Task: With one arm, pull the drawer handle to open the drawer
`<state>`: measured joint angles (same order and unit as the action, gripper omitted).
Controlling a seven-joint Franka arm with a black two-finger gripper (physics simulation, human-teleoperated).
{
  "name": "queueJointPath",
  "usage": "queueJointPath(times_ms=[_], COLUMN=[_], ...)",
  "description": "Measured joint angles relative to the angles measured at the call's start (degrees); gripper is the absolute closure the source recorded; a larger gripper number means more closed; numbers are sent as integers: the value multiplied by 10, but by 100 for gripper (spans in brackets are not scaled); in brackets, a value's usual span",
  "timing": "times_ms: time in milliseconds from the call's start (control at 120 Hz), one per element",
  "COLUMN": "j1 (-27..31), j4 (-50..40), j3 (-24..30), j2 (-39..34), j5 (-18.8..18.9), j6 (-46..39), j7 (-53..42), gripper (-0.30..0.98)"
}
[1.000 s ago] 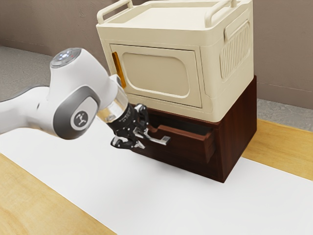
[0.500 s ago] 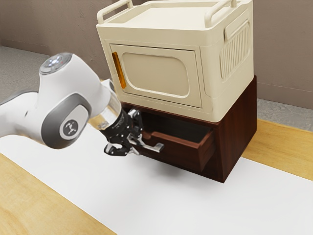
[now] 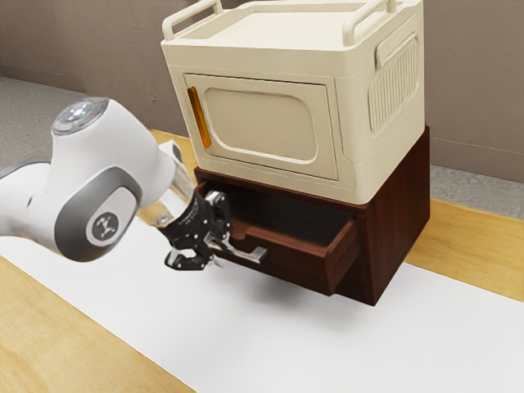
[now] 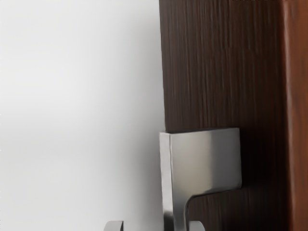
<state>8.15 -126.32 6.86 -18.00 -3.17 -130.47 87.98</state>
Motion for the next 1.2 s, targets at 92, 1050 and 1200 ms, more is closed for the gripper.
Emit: queueJointPath(times_ms=[92,1050,1200], j1=[-1,-11,-16], j4=[-9,-90,-106], j3=[0,-2,-3], j2=[-8,-95,-113], j5=[0,3,3], j6=[0,0,0], j7=[2,25,26], gripper=[60,60,59])
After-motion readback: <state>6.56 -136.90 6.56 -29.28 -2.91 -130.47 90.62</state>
